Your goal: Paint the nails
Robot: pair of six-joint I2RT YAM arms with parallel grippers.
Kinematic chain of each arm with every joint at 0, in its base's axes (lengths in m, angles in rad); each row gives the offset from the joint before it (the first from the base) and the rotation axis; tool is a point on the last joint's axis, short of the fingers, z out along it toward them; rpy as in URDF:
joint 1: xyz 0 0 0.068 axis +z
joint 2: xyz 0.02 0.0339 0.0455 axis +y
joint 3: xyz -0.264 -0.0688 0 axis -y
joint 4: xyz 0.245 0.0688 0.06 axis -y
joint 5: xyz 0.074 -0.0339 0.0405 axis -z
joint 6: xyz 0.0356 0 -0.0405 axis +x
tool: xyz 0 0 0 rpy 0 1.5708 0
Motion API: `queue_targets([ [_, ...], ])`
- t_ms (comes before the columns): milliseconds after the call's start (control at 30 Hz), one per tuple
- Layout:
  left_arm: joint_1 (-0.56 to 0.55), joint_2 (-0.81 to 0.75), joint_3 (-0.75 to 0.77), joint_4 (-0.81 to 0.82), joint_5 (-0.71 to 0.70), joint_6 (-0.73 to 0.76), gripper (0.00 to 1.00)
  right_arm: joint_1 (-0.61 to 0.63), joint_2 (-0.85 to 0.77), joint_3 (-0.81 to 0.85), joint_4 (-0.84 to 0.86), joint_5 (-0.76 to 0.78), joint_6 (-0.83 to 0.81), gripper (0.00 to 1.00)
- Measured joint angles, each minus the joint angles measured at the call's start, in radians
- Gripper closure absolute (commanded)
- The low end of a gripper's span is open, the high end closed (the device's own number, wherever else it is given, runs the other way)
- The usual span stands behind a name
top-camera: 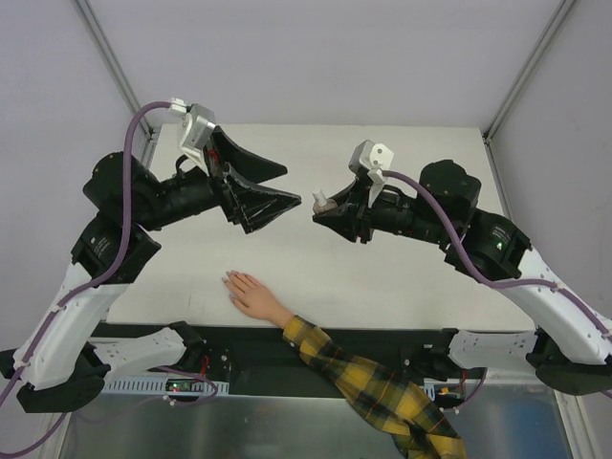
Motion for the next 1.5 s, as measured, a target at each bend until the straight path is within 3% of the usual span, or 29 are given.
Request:
queue_targets([
  [200, 0.0, 0.024, 0.0, 0.001, -0.158, -0.066, 0.29, 0.072, 0.02, 0.011, -0.002, 0.301, -0.04, 1.0],
  [433, -0.032, 0.11, 0.0, 0.0, -0.239, -0.084, 0.39, 0.092, 0.065, 0.042, -0.002, 0.423, -0.061, 1.0],
  [767, -0.056, 0.154, 0.006, 0.001, -0.255, -0.076, 0.77, 0.102, 0.077, 0.045, -0.003, 0.467, -0.067, 1.0],
  [867, -0.056, 0.158, 0.006, 0.002, -0.222, -0.075, 0.96, 0.102, 0.078, 0.047, -0.005, 0.47, -0.067, 1.0],
  [1000, -0.051, 0.161, 0.005, 0.002, -0.137, -0.053, 1.0, 0.1, 0.076, 0.047, -0.018, 0.446, -0.068, 1.0],
  [1100, -0.032, 0.166, 0.006, 0.003, -0.004, -0.021, 1.0, 0.084, 0.058, 0.047, -0.055, 0.348, -0.071, 1.0],
  [1200, -0.019, 0.171, 0.008, 0.017, 0.228, 0.034, 1.0, -0.006, 0.024, 0.039, -0.101, 0.003, -0.027, 1.0],
  [1300, -0.026, 0.159, 0.007, 0.037, 0.465, 0.08, 1.0, -0.046, 0.005, -0.025, -0.03, -0.363, 0.082, 1.0],
  [1367, -0.036, 0.14, 0.007, 0.043, 0.59, 0.097, 1.0, -0.035, 0.017, -0.053, 0.058, -0.55, 0.158, 1.0],
  [1433, -0.042, 0.13, 0.008, 0.044, 0.634, 0.105, 0.99, -0.029, 0.035, -0.064, 0.115, -0.642, 0.198, 1.0],
  [1467, -0.042, 0.127, 0.01, 0.045, 0.644, 0.109, 0.75, -0.031, 0.041, -0.068, 0.135, -0.671, 0.214, 1.0],
  [1500, -0.042, 0.127, 0.011, 0.047, 0.647, 0.11, 0.64, -0.038, 0.044, -0.068, 0.148, -0.691, 0.23, 1.0],
])
